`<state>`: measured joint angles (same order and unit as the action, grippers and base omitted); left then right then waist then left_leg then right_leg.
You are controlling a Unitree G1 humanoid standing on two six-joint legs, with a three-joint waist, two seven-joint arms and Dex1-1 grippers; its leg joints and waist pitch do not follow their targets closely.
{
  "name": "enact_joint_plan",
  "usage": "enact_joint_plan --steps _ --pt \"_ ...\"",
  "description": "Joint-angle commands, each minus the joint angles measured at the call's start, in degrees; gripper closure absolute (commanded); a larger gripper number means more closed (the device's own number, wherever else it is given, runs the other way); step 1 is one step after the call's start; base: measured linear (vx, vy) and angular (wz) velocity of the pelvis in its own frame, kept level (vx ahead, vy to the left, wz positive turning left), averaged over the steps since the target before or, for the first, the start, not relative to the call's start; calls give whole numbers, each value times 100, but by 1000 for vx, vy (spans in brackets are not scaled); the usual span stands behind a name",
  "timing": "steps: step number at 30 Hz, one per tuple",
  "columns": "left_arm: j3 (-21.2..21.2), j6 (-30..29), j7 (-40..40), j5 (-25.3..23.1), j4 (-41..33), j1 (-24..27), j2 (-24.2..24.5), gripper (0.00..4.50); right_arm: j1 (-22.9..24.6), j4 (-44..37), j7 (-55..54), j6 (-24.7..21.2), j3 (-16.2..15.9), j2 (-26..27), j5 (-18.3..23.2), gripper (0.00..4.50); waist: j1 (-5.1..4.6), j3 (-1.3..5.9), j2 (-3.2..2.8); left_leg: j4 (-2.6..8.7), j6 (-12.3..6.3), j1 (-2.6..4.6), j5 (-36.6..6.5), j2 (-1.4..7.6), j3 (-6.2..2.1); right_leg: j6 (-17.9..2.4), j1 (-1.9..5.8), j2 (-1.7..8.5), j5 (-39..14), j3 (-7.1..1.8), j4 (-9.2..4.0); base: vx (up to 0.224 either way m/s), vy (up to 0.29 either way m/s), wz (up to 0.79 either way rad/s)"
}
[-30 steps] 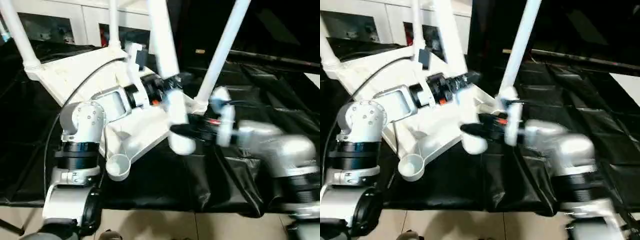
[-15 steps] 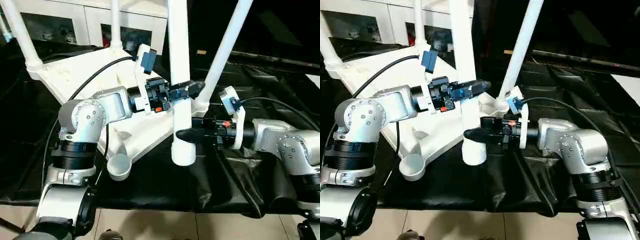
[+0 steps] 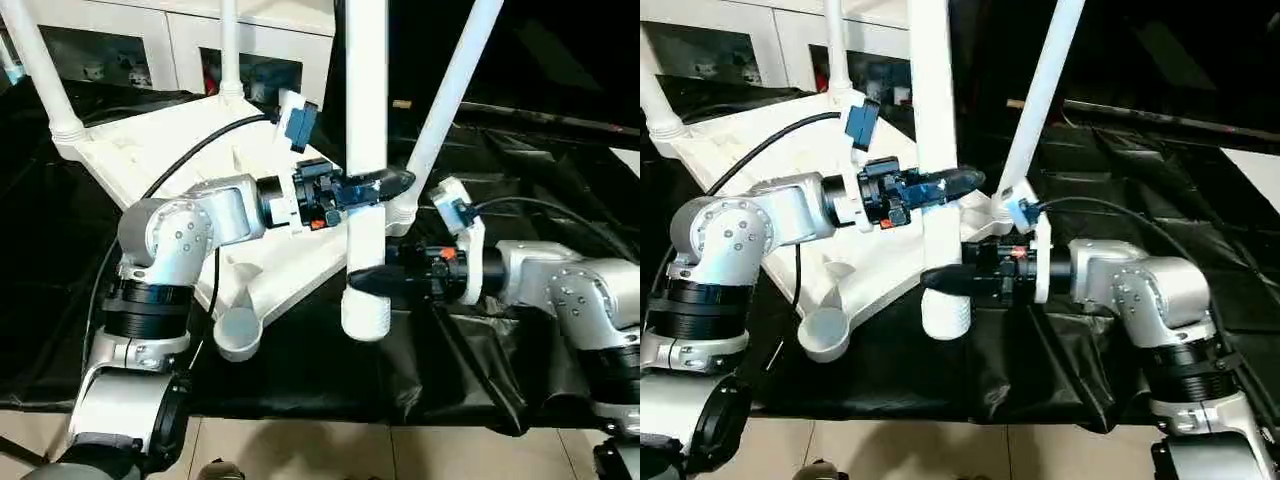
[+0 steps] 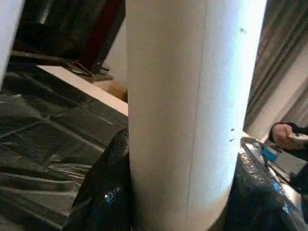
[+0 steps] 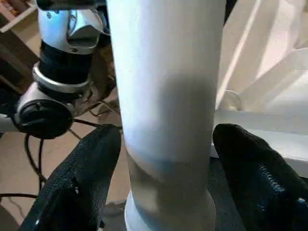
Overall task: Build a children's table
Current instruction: Pick table leg
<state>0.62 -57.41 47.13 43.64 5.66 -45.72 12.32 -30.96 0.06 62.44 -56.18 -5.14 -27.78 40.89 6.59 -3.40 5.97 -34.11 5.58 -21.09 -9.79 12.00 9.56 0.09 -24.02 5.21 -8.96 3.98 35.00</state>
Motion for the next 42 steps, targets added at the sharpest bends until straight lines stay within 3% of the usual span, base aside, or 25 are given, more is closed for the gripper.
enact_joint_plan --steps 1,7,8,22,33,34,35,39,40,42 --pt "-150 35 112 38 -174 -100 3 264 32 -117 42 -46 -40 -63 55 111 16 421 -12 373 148 17 -891 62 43 -800 355 222 -1498 -188 -372 0 0 0" --pt "-219 71 169 -19 -151 -111 -19 264 11 -91 69 -68 -65 -55 60 111 13 416 -9 375 172 18 -955 60 43 -769 357 224 -1617 -188 -383 0 0 0" --pt "-228 88 182 -30 -140 -108 -19 264 11 -98 85 -80 -83 -53 55 139 15 418 -8 375 171 15 -944 61 41 -760 359 225 -1608 -188 -380 0 0 0" --pt "-224 161 202 -48 -59 -144 -27 264 135 -215 160 -85 -220 -85 63 246 21 421 -11 372 177 11 -934 55 40 -735 363 222 -1618 -186 -386 0 0 0" --pt "-234 220 151 -83 -77 -126 -66 264 137 -145 86 77 -160 1 10 254 22 427 -23 371 176 18 -924 61 38 -791 360 223 -1514 -186 -372 0 0 0" --pt "-201 237 75 -102 -40 -138 -101 208 135 -133 69 102 -140 22 8 254 19 425 -16 368 177 17 -941 62 41 -800 362 223 -1507 -186 -376 0 0 0" --pt "-105 194 7 -46 31 -167 -148 194 130 -118 40 133 -112 52 2 254 21 427 -33 369 185 13 -948 60 38 -807 368 221 -1475 -187 -370 0 0 0" --pt "320 568 -132 133 148 -187 -395 185 147 -22 -222 435 97 278 -57 255 19 431 -37 362 168 6 -965 52 38 -801 367 232 -1531 -184 -395 0 0 0" --pt "519 780 -268 208 174 -182 -538 157 145 70 -453 635 254 445 -96 257 25 434 -29 364 180 4 -965 51 35 -817 371 233 -1508 -179 -392 0 0 0" --pt "928 1342 -601 318 223 -178 -858 151 158 195 -828 1004 534 761 -114 257 17 437 -54 365 223 -5 -1001 53 31 -873 363 241 -1459 -174 -377 0 0 0"
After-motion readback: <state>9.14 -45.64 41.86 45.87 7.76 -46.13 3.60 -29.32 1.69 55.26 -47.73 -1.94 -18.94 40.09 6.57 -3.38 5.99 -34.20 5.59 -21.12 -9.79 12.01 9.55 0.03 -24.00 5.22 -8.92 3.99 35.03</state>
